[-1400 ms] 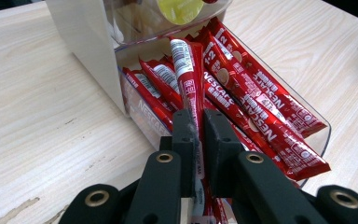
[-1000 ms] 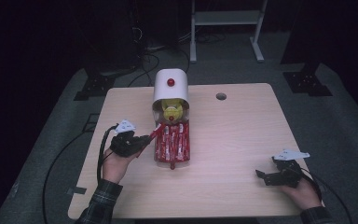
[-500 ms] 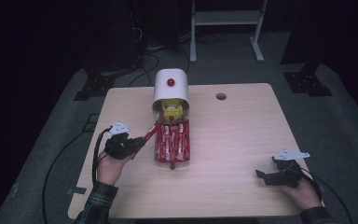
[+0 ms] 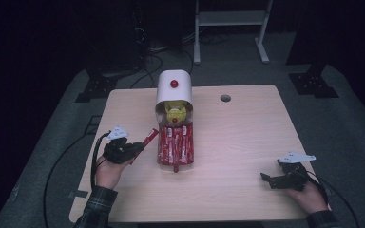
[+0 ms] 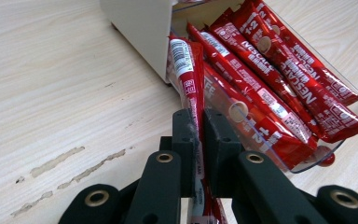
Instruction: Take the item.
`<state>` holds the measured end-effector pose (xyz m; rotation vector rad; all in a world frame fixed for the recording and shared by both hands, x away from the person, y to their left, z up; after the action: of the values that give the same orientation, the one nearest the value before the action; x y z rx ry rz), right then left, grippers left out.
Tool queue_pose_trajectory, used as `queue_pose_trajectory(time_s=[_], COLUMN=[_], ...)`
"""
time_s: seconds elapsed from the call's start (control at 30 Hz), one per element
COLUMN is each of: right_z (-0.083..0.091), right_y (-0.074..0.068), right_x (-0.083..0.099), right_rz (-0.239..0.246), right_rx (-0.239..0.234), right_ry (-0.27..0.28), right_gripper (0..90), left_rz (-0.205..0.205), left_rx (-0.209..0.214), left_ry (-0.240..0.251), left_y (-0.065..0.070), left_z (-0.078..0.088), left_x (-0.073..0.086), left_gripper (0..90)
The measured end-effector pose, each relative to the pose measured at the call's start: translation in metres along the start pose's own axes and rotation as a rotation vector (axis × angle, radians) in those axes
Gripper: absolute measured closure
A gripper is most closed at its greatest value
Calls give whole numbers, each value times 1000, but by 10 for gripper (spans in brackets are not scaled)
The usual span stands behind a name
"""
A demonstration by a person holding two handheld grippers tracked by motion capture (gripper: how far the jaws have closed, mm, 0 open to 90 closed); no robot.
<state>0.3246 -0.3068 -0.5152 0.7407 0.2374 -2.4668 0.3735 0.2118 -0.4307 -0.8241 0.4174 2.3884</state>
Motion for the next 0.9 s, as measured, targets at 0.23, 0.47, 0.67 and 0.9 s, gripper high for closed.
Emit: queue_pose_trajectory(time_s=[0.23,0.47,0.67,0.9], right_z=[0,0,0,0], right_y=[0,0,0,0], right_x=[0,0,0,0], right_rz=[0,0,0,0], right_rx=[0,0,0,0], right_ry=[0,0,1,1], right_gripper=[78,78,78,78], left_rz=[15,34,41,50], left_rx=[-14,-32,-45,-54], left_ry=[-24,-42,-64,-98], left_y=[-7,-15,-18,-21], left_z=[-6,-16,-29,-42], left_x=[5,9,10,11], left_gripper=[835,834,834,833])
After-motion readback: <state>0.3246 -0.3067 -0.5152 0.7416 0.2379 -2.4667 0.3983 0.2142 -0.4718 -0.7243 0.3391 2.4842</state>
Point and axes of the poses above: each handheld gripper's, and its own axes: z roughly backward along the jaws, x roughly out of its underside, y roughly to its right, the point moved 4 cm from there along -z, roughly forward along the jaws, and after that the axes turned 13 degrees about -y, right-handed, at the moved point
